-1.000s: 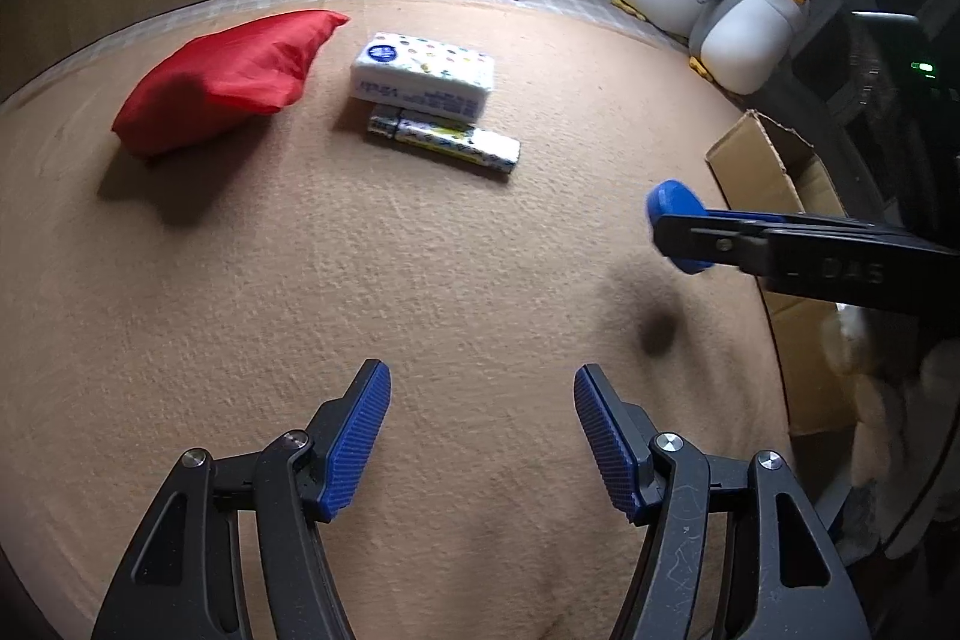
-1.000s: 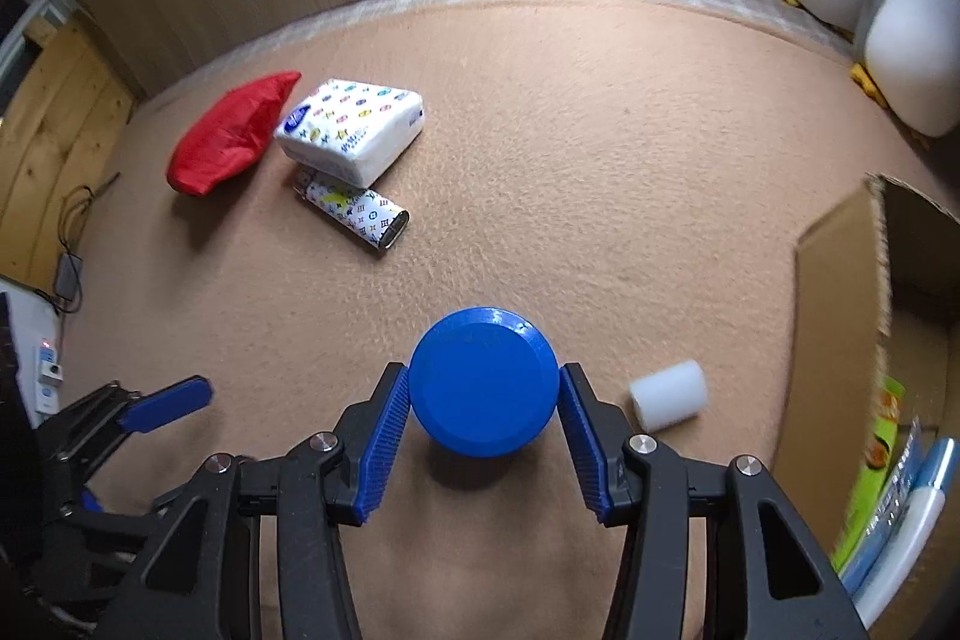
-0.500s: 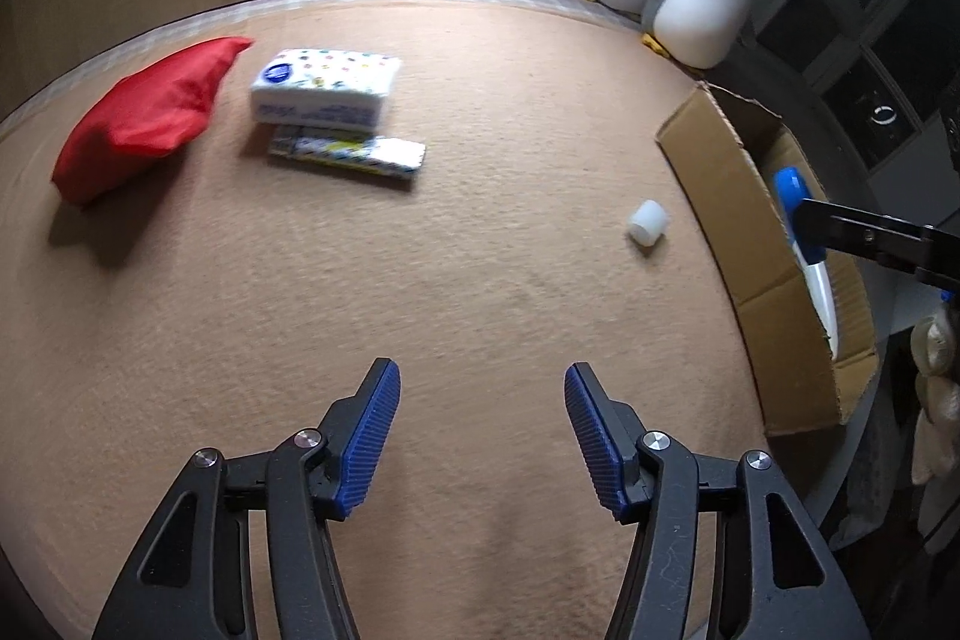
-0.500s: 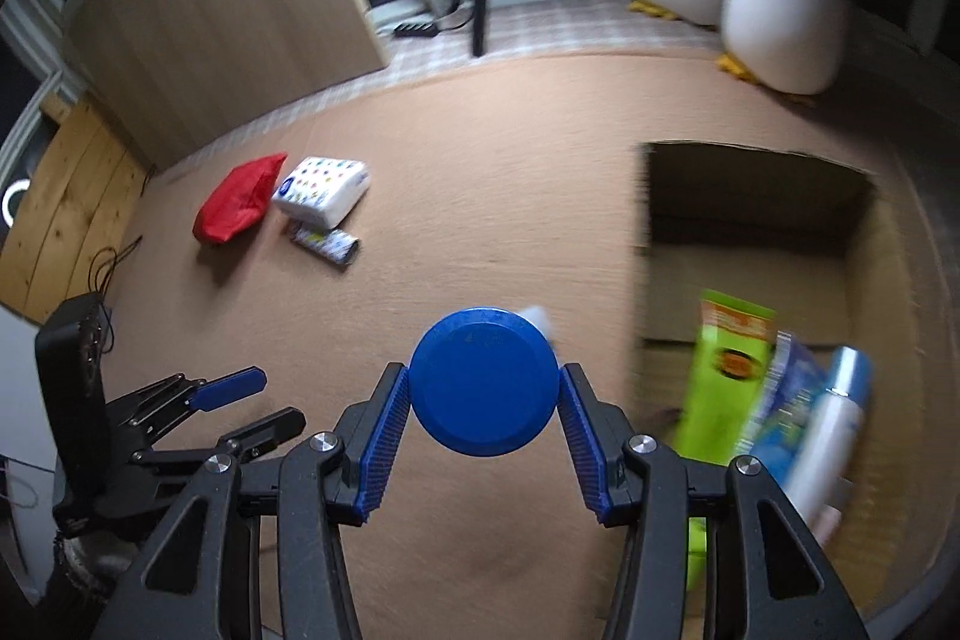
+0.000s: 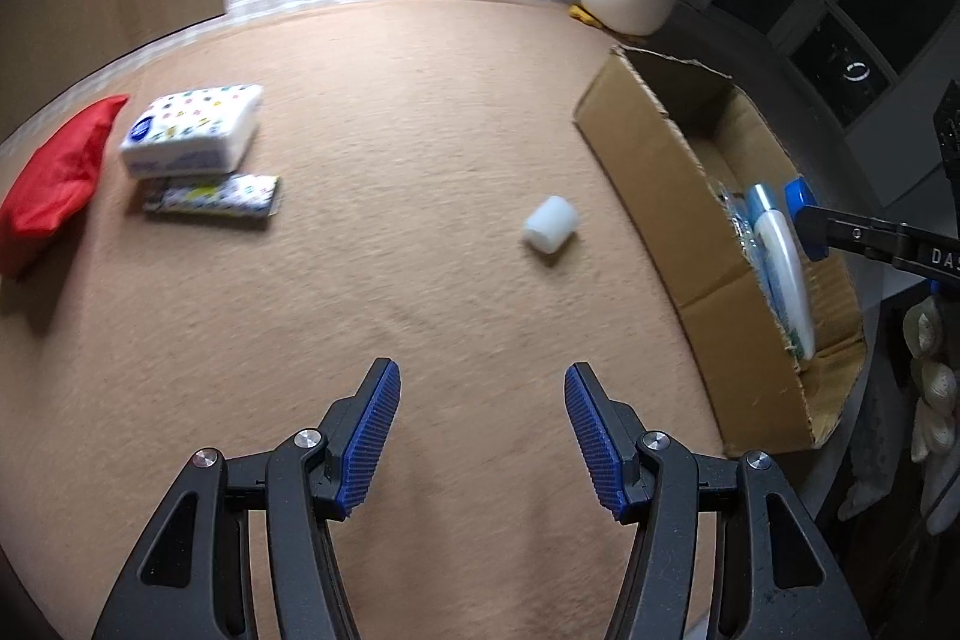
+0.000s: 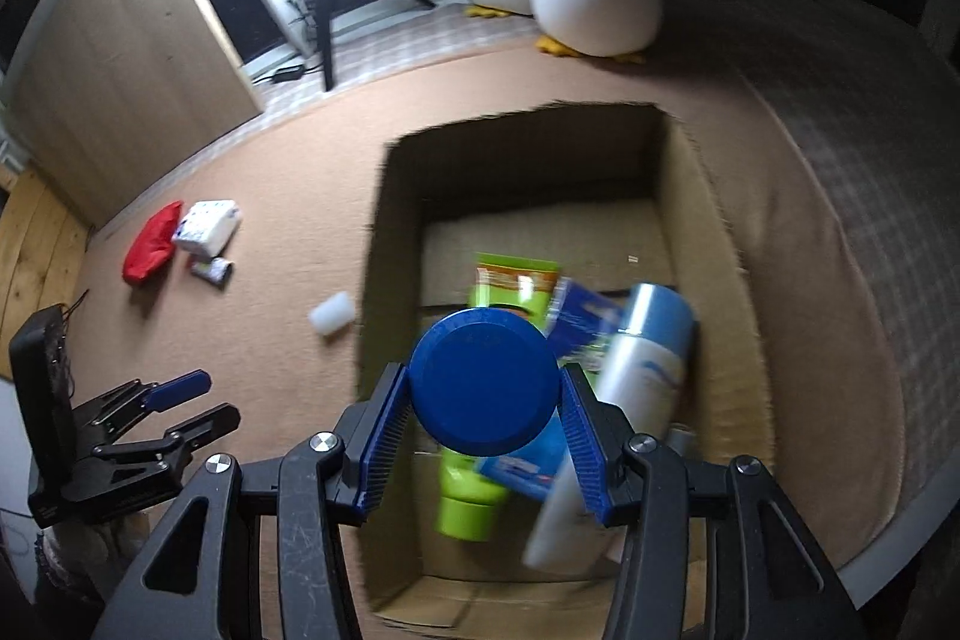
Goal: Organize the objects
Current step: 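Carry the blue lid with the right tool into the box and release, then close the left tool on the white foam cube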
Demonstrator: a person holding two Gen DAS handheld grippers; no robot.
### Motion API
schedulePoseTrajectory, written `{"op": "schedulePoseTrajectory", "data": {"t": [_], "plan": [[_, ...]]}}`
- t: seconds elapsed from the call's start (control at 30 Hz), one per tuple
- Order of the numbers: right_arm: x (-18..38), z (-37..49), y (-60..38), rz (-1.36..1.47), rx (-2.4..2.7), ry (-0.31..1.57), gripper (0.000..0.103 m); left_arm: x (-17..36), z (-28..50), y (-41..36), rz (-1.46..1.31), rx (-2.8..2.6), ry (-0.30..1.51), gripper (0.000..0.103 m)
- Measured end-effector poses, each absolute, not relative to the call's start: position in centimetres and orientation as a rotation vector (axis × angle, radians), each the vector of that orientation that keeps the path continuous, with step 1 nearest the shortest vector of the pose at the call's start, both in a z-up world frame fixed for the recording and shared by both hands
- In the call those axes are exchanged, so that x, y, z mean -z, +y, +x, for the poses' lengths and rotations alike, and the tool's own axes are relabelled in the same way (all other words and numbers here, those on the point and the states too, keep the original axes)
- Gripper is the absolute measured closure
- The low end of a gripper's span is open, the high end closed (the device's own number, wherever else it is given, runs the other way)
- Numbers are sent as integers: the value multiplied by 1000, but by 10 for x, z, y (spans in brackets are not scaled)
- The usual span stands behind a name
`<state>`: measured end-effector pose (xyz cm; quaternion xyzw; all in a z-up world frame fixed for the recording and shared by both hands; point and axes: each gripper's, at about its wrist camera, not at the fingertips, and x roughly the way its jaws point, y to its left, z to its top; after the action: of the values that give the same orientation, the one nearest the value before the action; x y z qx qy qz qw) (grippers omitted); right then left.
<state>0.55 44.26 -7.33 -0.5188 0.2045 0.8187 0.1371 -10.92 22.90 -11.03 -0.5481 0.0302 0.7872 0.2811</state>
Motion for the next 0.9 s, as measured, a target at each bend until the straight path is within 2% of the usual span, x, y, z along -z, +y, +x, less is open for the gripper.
{"op": "schedulePoseTrajectory", "data": {"t": [0.27, 0.43, 0.57, 0.9], "plan": [[74, 13, 464, -1467, -2353, 602, 56, 111, -112, 257, -1449, -2104, 132, 42], [67, 14, 471, -1431, -2370, 625, 50, 112, -115, 271, -1441, -2098, 173, 42], [63, 22, 472, -1416, -2373, 637, 49, 113, -117, 280, -1431, -2097, 192, 43], [59, 57, 453, -1388, -2370, 653, 49, 122, -133, 302, -1417, -2087, 262, 51]]}}
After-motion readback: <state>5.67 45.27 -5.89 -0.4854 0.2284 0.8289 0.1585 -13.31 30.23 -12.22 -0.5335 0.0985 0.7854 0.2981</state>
